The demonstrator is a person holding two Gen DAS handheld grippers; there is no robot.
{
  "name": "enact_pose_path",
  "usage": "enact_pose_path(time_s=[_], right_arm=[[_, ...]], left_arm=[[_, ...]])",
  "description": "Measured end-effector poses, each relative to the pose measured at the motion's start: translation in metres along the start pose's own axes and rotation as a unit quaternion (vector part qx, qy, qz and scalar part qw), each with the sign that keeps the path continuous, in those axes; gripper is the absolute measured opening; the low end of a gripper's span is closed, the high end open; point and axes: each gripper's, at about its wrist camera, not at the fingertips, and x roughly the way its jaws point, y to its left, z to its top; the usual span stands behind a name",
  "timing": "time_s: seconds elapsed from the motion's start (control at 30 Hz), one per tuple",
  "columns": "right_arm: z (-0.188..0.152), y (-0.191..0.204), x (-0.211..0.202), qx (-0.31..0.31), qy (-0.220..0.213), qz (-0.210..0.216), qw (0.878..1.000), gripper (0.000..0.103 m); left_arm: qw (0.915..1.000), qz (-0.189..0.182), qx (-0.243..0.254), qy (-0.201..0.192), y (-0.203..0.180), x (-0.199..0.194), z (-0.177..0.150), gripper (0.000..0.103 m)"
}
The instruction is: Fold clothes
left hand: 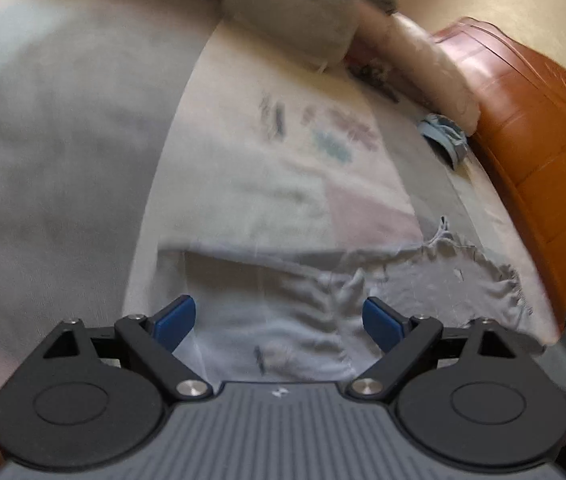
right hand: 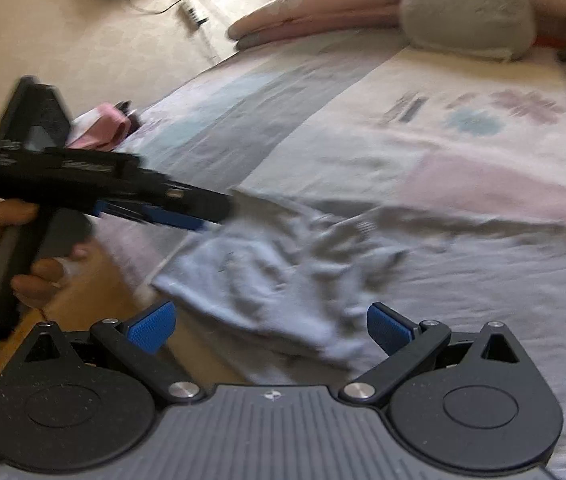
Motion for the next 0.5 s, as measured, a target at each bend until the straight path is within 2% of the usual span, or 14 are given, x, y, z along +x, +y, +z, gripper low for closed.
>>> enact_pose_path(time_s=[0.07, 0.13, 0.23, 0.3, 0.5], right_arm=[[0.001, -0.010, -0.015, -0.006, -0.016, -0.047, 0.999, 0.103], [0.000, -0.022, -0.031, -0.019, -0.027, -0.113, 0.993, 0.103], [-0.007, -0.040, -0.048, -0.051, -0.028, -0.219, 0.974, 0.103], [-0.015, -0.053, -0.059, -0.062, -0.020, -0.270, 0.961, 0.103], [-0.045, -0.096, -0.090, -0.032, 0.004, -0.329, 0.944, 0.103]], left_arm=[[0.9988, 0.016, 0.042, -0.017, -0.018, -0.008, 0.006, 0.093], [0.9953, 0.037, 0.085, -0.027, -0.040, -0.007, 0.009, 0.095], [0.9881, 0.068, 0.135, -0.029, -0.069, 0.004, 0.008, 0.095], [0.9858, 0.070, 0.151, -0.023, -0.086, 0.018, 0.005, 0.095], [0.9874, 0.049, 0.149, -0.020, -0.128, 0.058, -0.012, 0.095]])
